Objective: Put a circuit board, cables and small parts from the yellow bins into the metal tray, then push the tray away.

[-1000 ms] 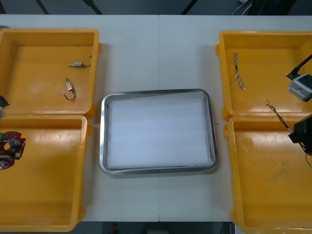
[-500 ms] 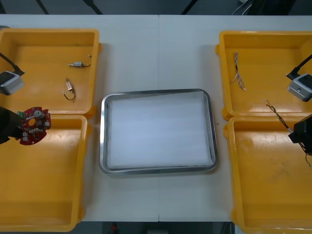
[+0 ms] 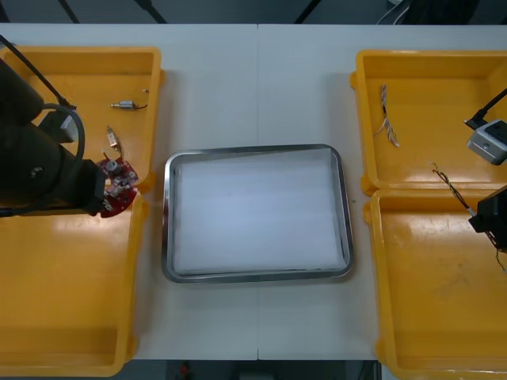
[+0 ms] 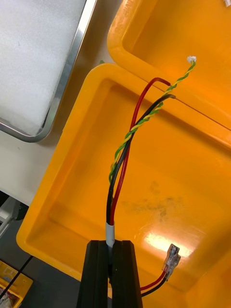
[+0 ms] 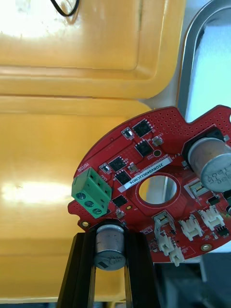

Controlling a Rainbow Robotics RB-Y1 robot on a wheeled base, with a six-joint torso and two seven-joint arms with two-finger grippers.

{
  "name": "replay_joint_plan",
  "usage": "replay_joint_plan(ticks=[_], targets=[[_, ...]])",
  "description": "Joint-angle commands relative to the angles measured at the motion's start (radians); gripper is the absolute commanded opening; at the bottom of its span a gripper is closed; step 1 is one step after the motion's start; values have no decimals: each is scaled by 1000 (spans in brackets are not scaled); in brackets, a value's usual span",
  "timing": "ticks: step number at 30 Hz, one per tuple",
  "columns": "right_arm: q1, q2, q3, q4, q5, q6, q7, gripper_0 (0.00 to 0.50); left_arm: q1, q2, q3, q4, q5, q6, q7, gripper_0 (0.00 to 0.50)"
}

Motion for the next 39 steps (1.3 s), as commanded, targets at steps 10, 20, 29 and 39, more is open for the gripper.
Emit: replay_joint_plan(ticks=[10,20,29,39], targets=[[-9,-38,4,-22,-9,4,27,0,-111,-218,-206,-38,-180,42,93,0],[-9,-38,4,-22,-9,4,27,0,-119,-350,-359,-11,-375,45,143,0],[-9,-38,4,-22,-9,4,27,0,-119,-437,-430,77,-481,45,145,0],[-9,-38,4,-22,-9,4,27,0,-119,-465,-509,187,-573,-18,140,0]])
